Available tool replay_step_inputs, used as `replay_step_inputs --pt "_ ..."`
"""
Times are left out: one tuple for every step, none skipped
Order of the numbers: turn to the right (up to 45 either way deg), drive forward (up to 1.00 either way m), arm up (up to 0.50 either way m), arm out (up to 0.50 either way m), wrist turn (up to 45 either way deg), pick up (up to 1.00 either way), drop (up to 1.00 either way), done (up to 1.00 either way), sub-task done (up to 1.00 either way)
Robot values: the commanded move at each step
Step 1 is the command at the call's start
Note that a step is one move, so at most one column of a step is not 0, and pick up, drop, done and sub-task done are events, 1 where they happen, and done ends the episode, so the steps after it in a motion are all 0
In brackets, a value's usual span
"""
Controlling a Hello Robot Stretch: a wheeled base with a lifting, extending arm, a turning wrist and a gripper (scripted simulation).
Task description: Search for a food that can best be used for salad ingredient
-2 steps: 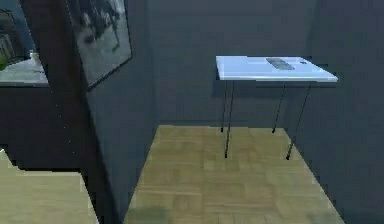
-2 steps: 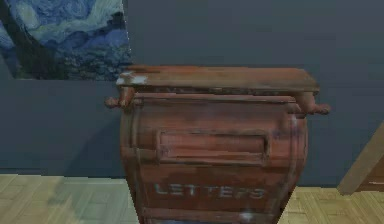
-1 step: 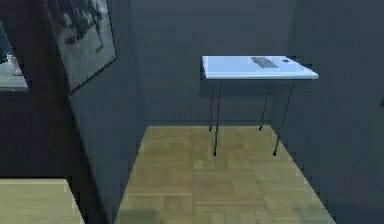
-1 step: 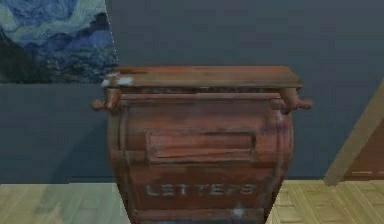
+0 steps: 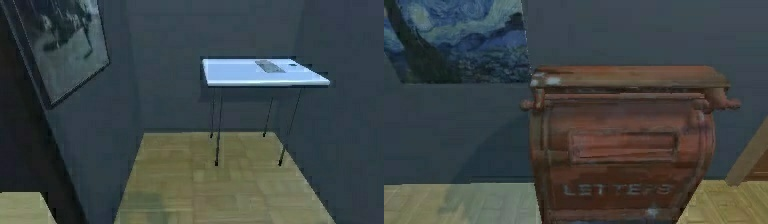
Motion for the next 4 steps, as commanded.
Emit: replay_step_inputs --pt "-45.0 0.00 0.00 0.00 0.0 0.00 0.00 0.00 0.00" --pt "-24.0 0.00 0.00 0.00 0.0 0.00 0.00 0.00 0.00" --pt "0.0 0.30 0.00 0.00 0.0 0.00 0.00 0.00 0.00" --pt "3.0 0.00 0.00 0.00 0.0 0.00 0.00 0.00 0.00"
